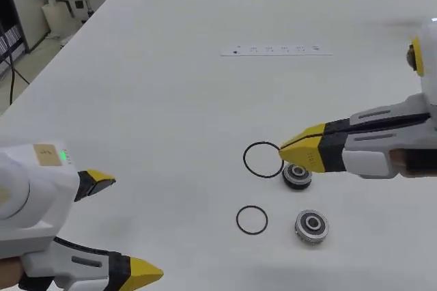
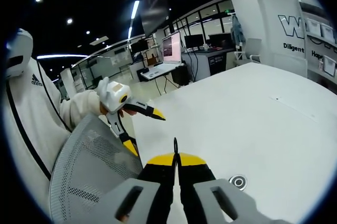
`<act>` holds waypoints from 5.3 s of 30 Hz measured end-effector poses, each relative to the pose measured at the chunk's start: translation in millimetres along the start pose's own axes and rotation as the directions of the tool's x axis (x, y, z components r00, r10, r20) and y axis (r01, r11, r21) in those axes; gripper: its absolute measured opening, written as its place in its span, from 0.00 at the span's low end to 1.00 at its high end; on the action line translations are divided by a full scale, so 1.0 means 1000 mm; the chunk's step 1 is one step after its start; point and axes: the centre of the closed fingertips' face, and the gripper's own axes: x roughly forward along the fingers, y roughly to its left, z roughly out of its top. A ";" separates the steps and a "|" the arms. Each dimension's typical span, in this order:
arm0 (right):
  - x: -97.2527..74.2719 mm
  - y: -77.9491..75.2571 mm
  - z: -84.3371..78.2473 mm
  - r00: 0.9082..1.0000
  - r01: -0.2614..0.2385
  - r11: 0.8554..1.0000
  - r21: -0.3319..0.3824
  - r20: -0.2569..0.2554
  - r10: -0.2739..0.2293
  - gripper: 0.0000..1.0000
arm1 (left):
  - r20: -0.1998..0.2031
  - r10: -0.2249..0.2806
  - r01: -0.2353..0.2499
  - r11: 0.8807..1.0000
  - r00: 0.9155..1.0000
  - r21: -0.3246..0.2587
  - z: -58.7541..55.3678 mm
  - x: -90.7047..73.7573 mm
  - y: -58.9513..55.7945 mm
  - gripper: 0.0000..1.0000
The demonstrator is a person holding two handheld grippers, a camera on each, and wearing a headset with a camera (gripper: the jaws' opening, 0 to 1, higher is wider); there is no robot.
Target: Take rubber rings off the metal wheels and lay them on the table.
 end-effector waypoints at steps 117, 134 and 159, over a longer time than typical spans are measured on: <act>0.055 -0.053 -0.103 0.972 0.111 0.978 0.174 -0.224 -0.070 0.01 | -0.052 0.023 -0.024 1.000 0.998 -0.020 -0.014 -0.004 0.001 0.80; 0.023 -0.081 -0.056 0.987 0.158 0.965 0.211 -0.022 -0.157 0.06 | -0.043 0.037 -0.037 0.999 0.998 -0.011 -0.003 -0.010 0.004 0.80; -0.040 -0.115 -0.011 0.931 0.200 0.957 0.212 0.263 -0.253 0.27 | 0.047 0.018 -0.021 0.997 0.999 0.077 0.053 -0.024 0.014 0.81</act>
